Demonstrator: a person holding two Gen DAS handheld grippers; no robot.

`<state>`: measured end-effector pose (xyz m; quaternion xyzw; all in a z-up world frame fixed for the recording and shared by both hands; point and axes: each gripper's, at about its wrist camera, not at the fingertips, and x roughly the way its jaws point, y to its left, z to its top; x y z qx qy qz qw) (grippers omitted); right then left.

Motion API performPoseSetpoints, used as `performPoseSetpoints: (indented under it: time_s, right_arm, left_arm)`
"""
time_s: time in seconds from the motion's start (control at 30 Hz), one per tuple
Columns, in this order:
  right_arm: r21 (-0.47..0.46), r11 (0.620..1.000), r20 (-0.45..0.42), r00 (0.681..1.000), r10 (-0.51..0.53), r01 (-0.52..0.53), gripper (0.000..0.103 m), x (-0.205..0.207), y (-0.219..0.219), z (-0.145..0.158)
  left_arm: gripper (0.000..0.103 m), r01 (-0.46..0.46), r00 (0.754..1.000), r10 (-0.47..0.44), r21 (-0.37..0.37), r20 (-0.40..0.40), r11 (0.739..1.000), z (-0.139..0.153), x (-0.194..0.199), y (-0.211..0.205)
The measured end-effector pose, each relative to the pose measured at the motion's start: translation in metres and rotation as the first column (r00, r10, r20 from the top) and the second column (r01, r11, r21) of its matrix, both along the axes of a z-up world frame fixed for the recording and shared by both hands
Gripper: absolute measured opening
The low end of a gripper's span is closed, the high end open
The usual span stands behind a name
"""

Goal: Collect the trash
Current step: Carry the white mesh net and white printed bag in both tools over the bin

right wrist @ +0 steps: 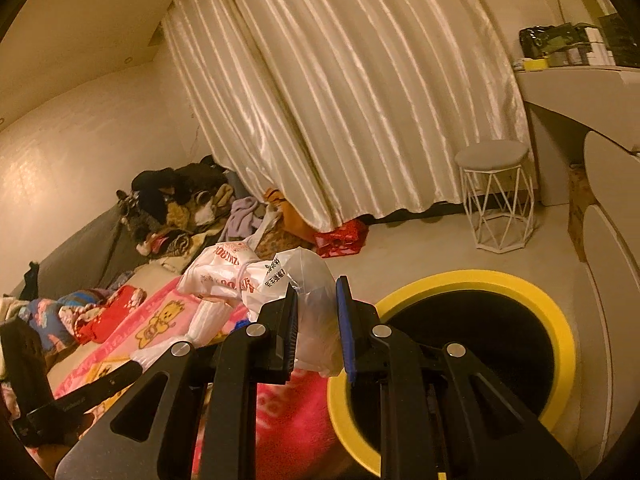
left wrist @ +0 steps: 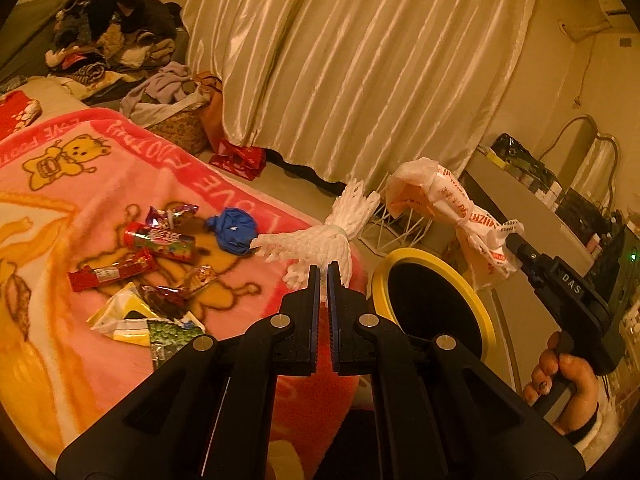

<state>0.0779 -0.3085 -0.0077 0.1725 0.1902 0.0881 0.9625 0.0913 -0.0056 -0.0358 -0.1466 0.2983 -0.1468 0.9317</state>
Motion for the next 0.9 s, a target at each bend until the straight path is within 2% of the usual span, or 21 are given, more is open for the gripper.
performPoseSetpoints:
  time_s: [0.47,0.9]
  right_arm:
    - [0.017,0.993,-0.019,0.993,-0.116,0.116,0.017,0.0,-0.038,-0.01]
    - [0.011,0.976,-0.065,0.974,-0.218,0.219,0.017,0.002,-0.062,-0.026]
  left_arm:
    - [0.002,0.074,0.997,-0.074,0.026,-0.008,0.997,-0.006,-0.001,-0.032]
    - [0.002,0.134,0.991,-0.133,0.056,-0.012,0.989,-0.009,-0.001,-0.058]
